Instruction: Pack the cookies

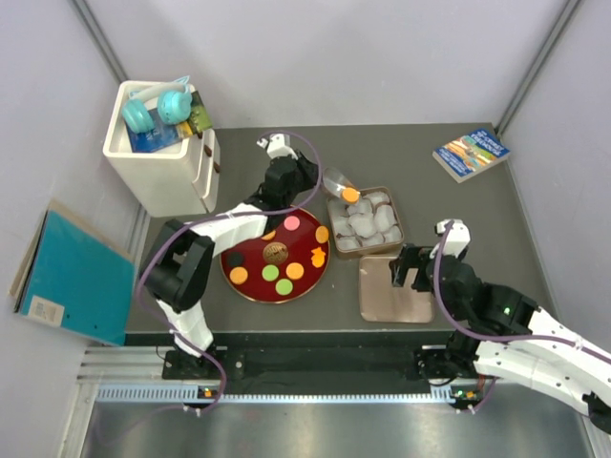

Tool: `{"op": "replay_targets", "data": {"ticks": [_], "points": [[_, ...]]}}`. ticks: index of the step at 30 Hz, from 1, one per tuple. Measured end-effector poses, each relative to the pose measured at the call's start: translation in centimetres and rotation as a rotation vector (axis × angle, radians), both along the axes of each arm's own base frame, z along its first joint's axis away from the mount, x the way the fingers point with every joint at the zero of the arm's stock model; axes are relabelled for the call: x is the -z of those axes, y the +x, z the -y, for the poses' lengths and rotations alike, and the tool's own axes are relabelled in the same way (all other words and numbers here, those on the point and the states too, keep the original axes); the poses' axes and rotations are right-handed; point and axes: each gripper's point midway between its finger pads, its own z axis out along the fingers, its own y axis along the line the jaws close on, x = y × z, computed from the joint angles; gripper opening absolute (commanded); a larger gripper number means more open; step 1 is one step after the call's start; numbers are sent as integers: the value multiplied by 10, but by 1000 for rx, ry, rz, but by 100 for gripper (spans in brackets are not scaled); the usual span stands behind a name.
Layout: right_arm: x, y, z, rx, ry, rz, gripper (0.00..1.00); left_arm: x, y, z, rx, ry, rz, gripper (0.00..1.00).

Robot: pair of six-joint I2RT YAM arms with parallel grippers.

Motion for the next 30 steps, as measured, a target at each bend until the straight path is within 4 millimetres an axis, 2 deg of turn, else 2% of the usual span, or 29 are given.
{"op": "replay_targets", "data": {"ticks": [11, 17, 30], "points": [[0, -2, 3, 3, -3, 0, 98, -8, 24, 16, -21, 99, 19, 0], [-1, -2, 5, 7, -1, 4, 99, -13, 24, 23, -17, 168, 29, 0], [-1, -1, 6, 13, -4, 8, 99, -13, 21, 22, -16, 260, 34, 0]]}}
